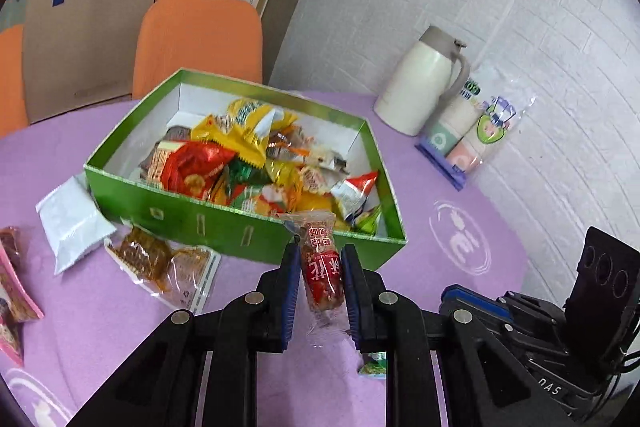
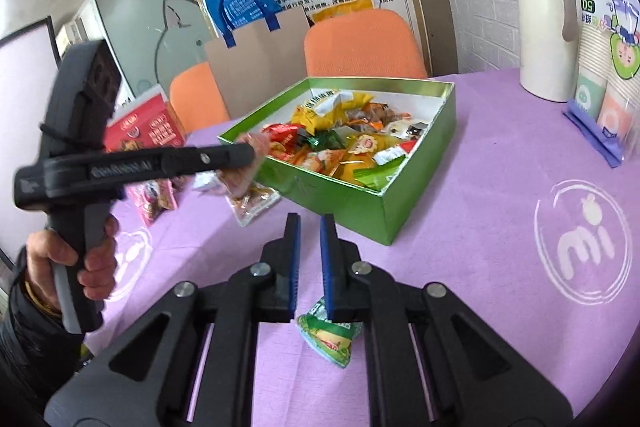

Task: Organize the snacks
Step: 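Carry both packets into the green box and open both tools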

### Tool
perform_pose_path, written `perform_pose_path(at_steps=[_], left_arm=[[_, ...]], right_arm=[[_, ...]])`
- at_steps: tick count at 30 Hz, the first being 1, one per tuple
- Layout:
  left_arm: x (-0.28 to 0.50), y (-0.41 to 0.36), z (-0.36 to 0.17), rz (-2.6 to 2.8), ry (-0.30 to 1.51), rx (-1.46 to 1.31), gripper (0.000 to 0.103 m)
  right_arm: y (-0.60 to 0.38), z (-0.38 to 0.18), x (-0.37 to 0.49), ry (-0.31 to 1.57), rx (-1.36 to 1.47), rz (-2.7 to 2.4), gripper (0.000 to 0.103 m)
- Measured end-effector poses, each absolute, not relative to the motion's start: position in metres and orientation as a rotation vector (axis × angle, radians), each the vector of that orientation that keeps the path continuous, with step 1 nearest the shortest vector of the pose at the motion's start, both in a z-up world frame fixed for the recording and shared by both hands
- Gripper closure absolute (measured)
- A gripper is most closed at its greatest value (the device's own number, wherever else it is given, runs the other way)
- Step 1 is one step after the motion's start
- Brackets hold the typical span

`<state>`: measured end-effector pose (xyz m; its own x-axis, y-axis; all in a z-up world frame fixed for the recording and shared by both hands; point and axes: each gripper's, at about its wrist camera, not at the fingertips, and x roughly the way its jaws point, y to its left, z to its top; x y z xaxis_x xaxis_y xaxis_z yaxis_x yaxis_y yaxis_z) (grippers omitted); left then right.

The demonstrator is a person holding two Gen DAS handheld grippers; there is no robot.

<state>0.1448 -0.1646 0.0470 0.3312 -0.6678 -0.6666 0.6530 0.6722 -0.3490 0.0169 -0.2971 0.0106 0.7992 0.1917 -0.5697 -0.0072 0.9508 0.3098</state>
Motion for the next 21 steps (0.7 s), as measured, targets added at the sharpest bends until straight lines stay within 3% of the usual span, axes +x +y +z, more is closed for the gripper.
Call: perform_pose_path(at_steps=[2,4,6,7,11,13,14,15,21], left_arm=[[0.147,-0.165,0.052,-0.858,0.874,-0.026,0.083],[0.147,-0.162,0.049,-0.861,0.879,-0.035,0.083],[0.146,-0.158,0.04,-0.856,0.897,-0.048,0.083],[0.147,-0.158,0.036,-0.855,0.91,-0.057,0.083],[0.147,-0.159,0.026,-0.857,0.944,-0.081,0.083],[0.146,-0.159,0.026,-0.858,0.942,-0.081,0.083],[0.146,-0.159,0.025,-0.86,0.939,-0.08,0.083],[0.145,-0.158,0.026,-0.861,0.936,-0.079,0.083],[0.144,-0.157,0.032,-0.87,0.929,-0.083,0.083]], right_arm=[[-0.292,0.002,0.014,0.685,0.254,0.108,0.092],[-0.29,-0.009,0.006,0.707,0.24,0.088,0.077],[-0.29,-0.017,0.001,0.715,0.251,0.072,0.037],[-0.29,-0.021,0.0,0.714,0.266,0.06,0.034],[-0.286,-0.033,0.011,0.771,0.284,0.051,0.035],[-0.282,-0.042,0.017,0.814,0.279,0.046,0.044],[-0.283,-0.048,0.019,0.834,0.295,0.057,0.058],[-0.284,-0.047,0.016,0.813,0.301,0.056,0.06],[-0.289,-0.022,0.005,0.738,0.324,0.099,0.064]])
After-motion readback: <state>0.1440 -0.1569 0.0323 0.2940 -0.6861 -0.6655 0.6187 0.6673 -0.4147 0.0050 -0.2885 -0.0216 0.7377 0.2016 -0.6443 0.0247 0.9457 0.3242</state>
